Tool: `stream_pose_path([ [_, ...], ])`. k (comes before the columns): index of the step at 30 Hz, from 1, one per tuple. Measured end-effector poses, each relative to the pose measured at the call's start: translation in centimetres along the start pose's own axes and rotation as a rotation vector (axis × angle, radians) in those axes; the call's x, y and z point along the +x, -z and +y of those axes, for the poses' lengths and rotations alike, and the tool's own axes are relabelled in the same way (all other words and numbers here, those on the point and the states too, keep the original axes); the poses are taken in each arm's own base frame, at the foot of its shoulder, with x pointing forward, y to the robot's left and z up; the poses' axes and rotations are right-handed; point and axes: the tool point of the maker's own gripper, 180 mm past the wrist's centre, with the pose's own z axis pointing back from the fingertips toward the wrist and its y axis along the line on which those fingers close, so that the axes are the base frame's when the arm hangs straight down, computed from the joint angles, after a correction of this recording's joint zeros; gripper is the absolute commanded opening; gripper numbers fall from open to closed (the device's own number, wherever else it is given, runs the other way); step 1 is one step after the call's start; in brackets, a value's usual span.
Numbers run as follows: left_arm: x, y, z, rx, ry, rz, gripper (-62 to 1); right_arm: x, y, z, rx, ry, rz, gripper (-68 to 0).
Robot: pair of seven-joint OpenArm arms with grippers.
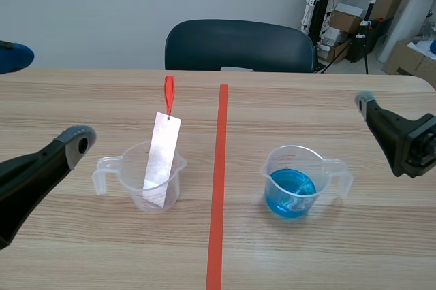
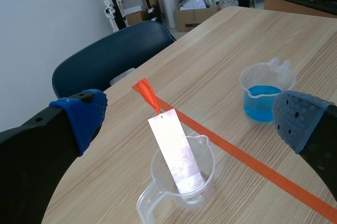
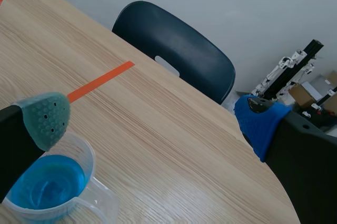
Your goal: Do the redox reaction experiment. return to the home posture
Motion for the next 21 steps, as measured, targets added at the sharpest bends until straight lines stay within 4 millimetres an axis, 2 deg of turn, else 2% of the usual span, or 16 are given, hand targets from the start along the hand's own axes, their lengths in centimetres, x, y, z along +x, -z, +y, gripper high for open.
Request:
stream_pose_path([
  [5,0.00,0.00,0.00,0.000,0.000,0.000,1.4,-0.33,-0.01,0.11,0.006,-0.001,0.018,0.4],
  [8,0.00,0.00,0.01,0.000,0.000,0.000,1.4,-0.54,-0.04,0.98,0.057,-0.015,0.030,0.4],
  [21,-0.14,0.00,0.00,0.000,0.000,0.008,1.4,-0.51,-0.02,0.80,0.047,-0.017,0.029,0.4],
])
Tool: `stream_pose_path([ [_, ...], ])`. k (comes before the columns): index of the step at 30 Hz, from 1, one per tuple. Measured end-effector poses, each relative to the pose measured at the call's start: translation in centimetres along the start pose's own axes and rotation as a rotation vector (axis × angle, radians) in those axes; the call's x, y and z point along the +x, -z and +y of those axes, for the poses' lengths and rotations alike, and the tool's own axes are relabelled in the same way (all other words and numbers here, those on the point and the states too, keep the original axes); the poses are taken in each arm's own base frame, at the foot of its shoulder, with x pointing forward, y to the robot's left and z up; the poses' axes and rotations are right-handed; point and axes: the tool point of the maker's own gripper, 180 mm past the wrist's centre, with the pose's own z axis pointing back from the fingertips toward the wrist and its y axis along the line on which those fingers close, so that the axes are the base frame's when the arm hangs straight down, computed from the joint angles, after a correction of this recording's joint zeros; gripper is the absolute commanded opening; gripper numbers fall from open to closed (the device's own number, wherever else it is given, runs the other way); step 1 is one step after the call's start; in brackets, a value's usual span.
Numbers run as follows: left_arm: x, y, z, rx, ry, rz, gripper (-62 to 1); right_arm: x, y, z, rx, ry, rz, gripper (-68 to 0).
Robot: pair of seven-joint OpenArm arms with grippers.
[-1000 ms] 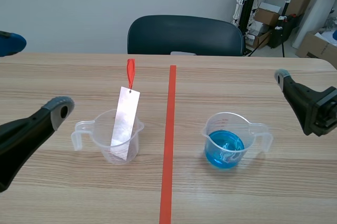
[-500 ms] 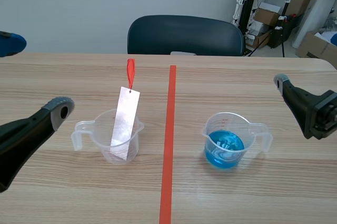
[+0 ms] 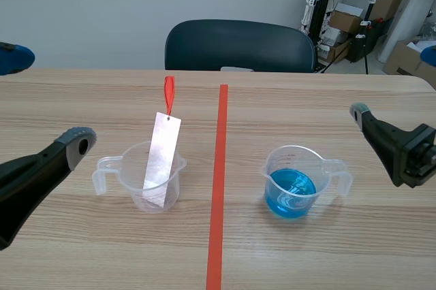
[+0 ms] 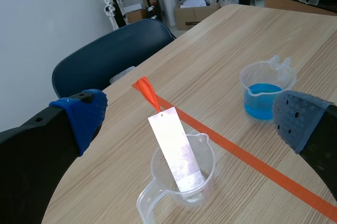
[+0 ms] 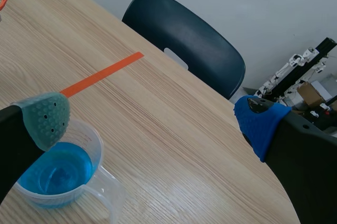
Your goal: Do the redox reaction experiment. return to the home posture
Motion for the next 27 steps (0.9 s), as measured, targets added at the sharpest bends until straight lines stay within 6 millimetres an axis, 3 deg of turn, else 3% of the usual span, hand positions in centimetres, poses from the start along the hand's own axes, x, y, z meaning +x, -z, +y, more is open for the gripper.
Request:
stream_pose_path([
  [13,-2.1,-0.1,0.3,0.018,0.016,0.118,1.4,-0.1,0.0,0.0,0.002,-0.007,0.003,0.4],
  [27,-2.2,0.5,1.6,0.035,0.060,0.142,1.4,0.0,0.0,0.0,0.002,-0.007,0.003,0.4],
])
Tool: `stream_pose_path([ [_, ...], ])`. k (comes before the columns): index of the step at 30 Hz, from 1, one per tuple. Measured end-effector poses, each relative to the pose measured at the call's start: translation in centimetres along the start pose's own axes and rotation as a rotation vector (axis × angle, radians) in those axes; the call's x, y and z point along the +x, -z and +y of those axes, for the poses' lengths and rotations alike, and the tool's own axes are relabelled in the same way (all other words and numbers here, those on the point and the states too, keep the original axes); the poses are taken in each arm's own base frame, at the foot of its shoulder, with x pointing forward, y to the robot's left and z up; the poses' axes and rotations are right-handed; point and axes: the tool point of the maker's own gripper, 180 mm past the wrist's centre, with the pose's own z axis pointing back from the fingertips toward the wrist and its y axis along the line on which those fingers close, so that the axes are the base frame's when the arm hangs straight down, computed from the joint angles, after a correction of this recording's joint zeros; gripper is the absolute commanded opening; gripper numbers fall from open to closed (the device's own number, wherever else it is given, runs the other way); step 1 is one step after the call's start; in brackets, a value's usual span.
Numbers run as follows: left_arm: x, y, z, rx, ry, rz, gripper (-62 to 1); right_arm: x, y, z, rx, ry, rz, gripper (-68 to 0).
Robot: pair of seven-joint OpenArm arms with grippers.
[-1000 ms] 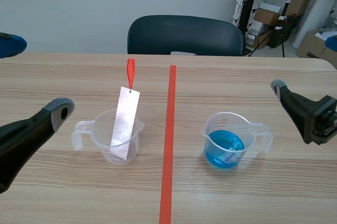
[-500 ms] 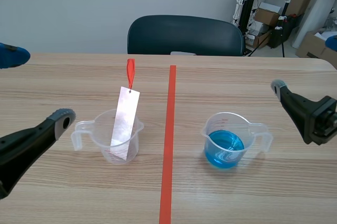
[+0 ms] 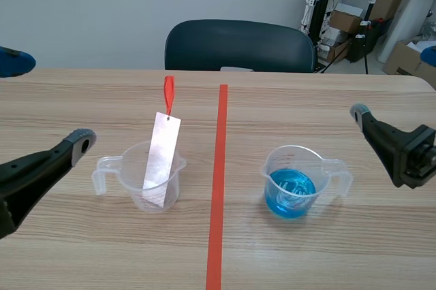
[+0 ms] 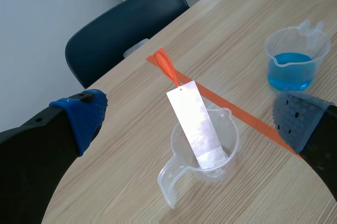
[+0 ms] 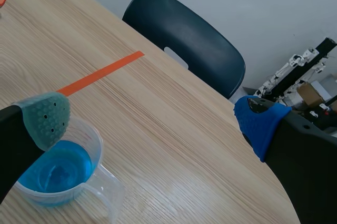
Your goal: Do the redox reaction experiment. return to the home posture
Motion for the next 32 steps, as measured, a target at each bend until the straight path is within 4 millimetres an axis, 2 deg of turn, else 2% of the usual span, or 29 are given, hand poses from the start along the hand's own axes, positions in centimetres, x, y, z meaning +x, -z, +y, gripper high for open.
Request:
stream_pose_path([
  [22,-0.58,-0.02,0.01,0.000,-0.001,0.031,1.4,-0.01,0.00,0.00,0.000,0.000,0.000,0.4],
  [32,0.16,-0.01,0.01,0.001,0.000,-0.010,1.4,0.00,0.00,0.00,0.000,0.000,0.000,0.4],
])
